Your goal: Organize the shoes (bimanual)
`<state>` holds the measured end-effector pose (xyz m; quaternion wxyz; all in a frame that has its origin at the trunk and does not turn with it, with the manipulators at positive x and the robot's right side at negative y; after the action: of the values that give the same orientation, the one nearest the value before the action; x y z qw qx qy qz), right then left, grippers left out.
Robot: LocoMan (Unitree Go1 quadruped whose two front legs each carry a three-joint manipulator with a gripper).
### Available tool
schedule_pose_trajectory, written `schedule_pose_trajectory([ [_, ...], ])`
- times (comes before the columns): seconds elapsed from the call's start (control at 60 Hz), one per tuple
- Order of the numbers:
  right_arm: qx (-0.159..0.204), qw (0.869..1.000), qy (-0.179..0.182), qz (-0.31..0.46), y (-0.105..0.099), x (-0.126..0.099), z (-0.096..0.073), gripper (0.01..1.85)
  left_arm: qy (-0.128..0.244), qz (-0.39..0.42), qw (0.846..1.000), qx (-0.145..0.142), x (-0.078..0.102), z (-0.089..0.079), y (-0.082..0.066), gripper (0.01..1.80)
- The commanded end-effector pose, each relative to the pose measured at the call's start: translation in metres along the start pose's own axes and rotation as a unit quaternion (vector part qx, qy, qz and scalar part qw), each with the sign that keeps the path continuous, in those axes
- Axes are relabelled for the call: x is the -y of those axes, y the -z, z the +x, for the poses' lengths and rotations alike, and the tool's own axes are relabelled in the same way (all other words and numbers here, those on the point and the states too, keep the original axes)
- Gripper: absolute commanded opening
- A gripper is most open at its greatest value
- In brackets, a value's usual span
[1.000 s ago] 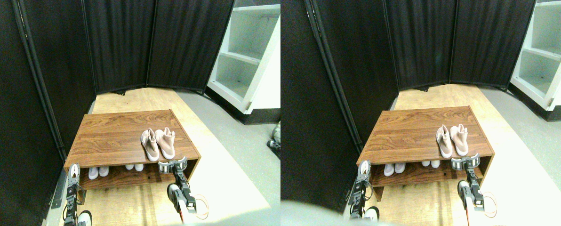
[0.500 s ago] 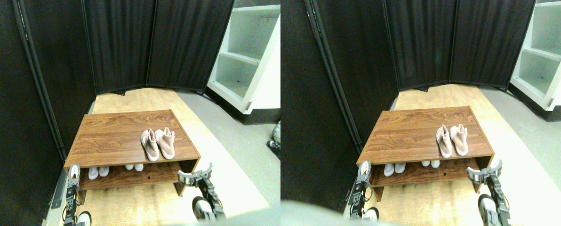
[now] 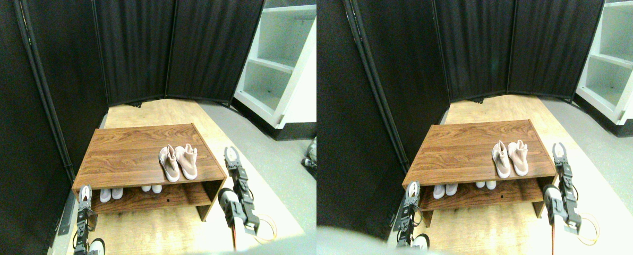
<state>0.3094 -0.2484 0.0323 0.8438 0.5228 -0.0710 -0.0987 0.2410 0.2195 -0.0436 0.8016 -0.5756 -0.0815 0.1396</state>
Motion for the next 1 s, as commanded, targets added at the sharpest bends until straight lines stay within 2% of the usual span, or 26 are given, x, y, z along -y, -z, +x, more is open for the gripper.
schedule_pose_trajectory([
  [0.017, 0.014, 1.000, 0.016, 0.021, 0.008, 0.009, 0.025, 0.01, 0.029, -0.001, 1.000, 0.003, 0.012, 0.002, 0.000, 0.01],
  [0.083, 0.005, 0.998, 0.038, 0.051, 0.016, 0.021, 0.043, 0.01, 0.031, -0.002, 1.000, 0.001, 0.012, 0.002, 0.000, 0.01],
  [0.117, 0.001, 0.998, 0.039, 0.053, 0.017, 0.023, 0.046, 0.01, 0.030, -0.005, 1.000, 0.002, 0.012, 0.003, 0.001, 0.01],
  [0.2, -0.004, 0.996, 0.077, 0.039, 0.025, 0.036, 0.060, 0.01, 0.030, -0.008, 0.999, 0.010, 0.013, 0.003, 0.002, 0.01],
  [0.267, -0.024, 0.996, 0.078, 0.035, 0.028, 0.045, 0.067, 0.01, 0.028, -0.006, 1.000, 0.011, 0.014, 0.003, 0.003, 0.01],
  [0.35, -0.020, 0.995, 0.094, 0.035, 0.035, 0.048, 0.069, 0.01, 0.029, 0.000, 1.000, 0.010, 0.013, 0.003, 0.003, 0.01],
  [0.417, -0.025, 0.993, 0.104, 0.048, 0.042, 0.050, 0.068, 0.01, 0.030, 0.002, 1.000, 0.009, 0.013, 0.003, 0.003, 0.01],
  [0.45, -0.043, 0.994, 0.089, 0.033, 0.046, 0.051, 0.067, 0.01, 0.030, 0.002, 1.000, 0.011, 0.014, 0.003, 0.004, 0.01],
  [0.533, -0.050, 0.992, 0.109, 0.042, 0.055, 0.051, 0.062, 0.01, 0.030, 0.001, 0.999, 0.010, 0.014, 0.003, 0.004, 0.01],
  [0.55, -0.060, 0.990, 0.116, 0.058, 0.058, 0.052, 0.061, 0.01, 0.030, 0.002, 0.999, 0.011, 0.014, 0.003, 0.004, 0.01],
  [0.583, -0.085, 0.989, 0.105, 0.053, 0.065, 0.054, 0.060, 0.01, 0.030, 0.006, 0.999, 0.011, 0.014, 0.003, 0.004, 0.01],
  [0.617, -0.091, 0.990, 0.098, 0.035, 0.071, 0.055, 0.060, 0.01, 0.031, 0.006, 0.999, 0.009, 0.014, 0.003, 0.004, 0.01],
  [0.683, -0.109, 0.986, 0.114, 0.044, 0.083, 0.055, 0.056, 0.01, 0.033, 0.008, 0.999, 0.006, 0.013, 0.003, 0.005, 0.01],
  [0.75, -0.111, 0.984, 0.127, 0.058, 0.090, 0.054, 0.052, 0.01, 0.035, 0.006, 0.999, 0.009, 0.013, 0.002, 0.006, 0.01],
  [0.817, -0.134, 0.984, 0.110, 0.045, 0.097, 0.054, 0.049, 0.01, 0.033, 0.012, 0.999, 0.016, 0.013, 0.001, 0.007, 0.01],
  [0.833, -0.133, 0.981, 0.125, 0.061, 0.099, 0.053, 0.047, 0.01, 0.034, 0.013, 0.999, 0.014, 0.013, 0.001, 0.007, 0.01],
  [0.867, -0.130, 0.981, 0.132, 0.063, 0.102, 0.051, 0.044, 0.01, 0.034, 0.015, 0.999, 0.013, 0.013, 0.001, 0.007, 0.01],
  [0.917, -0.139, 0.982, 0.115, 0.047, 0.105, 0.050, 0.042, 0.01, 0.034, 0.017, 0.999, 0.014, 0.013, 0.001, 0.008, 0.01],
  [0.95, -0.145, 0.980, 0.127, 0.051, 0.108, 0.049, 0.040, 0.01, 0.034, 0.019, 0.999, 0.015, 0.012, 0.001, 0.009, 0.01],
  [1.0, -0.154, 0.980, 0.119, 0.047, 0.111, 0.048, 0.037, 0.01, 0.032, 0.016, 0.999, 0.019, 0.012, 0.000, 0.009, 0.01],
])
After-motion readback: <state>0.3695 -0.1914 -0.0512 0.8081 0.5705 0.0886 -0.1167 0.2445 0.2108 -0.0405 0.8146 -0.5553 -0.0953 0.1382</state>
